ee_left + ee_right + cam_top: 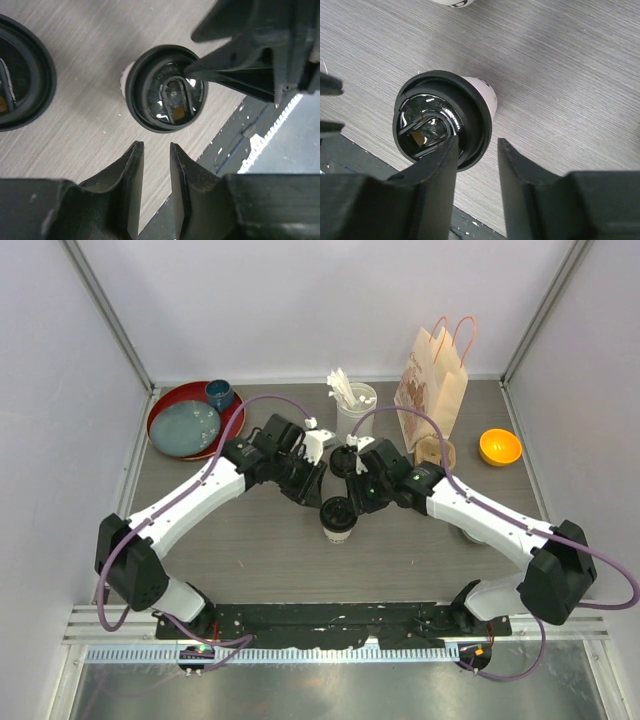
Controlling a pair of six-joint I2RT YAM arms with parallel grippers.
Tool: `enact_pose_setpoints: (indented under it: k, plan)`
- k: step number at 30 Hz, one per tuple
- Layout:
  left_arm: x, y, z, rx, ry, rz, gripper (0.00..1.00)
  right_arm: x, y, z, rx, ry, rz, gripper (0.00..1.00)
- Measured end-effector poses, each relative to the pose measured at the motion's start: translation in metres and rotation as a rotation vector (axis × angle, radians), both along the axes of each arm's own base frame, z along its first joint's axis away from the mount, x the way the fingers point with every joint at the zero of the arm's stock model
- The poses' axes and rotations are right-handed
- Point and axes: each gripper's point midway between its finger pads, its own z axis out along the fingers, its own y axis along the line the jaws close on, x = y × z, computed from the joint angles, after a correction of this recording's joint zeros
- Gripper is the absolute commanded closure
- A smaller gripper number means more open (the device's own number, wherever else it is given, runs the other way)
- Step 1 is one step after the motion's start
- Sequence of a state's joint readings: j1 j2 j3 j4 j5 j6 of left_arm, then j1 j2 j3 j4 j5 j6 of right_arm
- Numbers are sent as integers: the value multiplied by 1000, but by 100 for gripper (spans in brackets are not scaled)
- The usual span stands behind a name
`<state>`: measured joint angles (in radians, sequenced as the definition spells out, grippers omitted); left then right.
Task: Pack the takeout coffee
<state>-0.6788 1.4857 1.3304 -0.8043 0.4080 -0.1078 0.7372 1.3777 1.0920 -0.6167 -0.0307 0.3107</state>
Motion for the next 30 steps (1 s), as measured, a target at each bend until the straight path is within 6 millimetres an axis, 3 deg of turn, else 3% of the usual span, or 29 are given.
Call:
enact_pose_setpoints:
  k: [10, 15, 23, 30]
  plan:
    - [17, -8, -19, 1, 23, 87, 78, 8, 0, 12, 127, -18, -55, 64]
    - [20, -8, -25, 12, 32, 103, 80, 9, 3, 15, 157, -16, -53, 76]
    - [19, 1, -42, 29, 62, 133, 80, -1, -7, -2, 163, 50, -67, 80]
    - [16, 0, -45, 10, 91, 137, 79, -5, -6, -3, 171, 67, -57, 80]
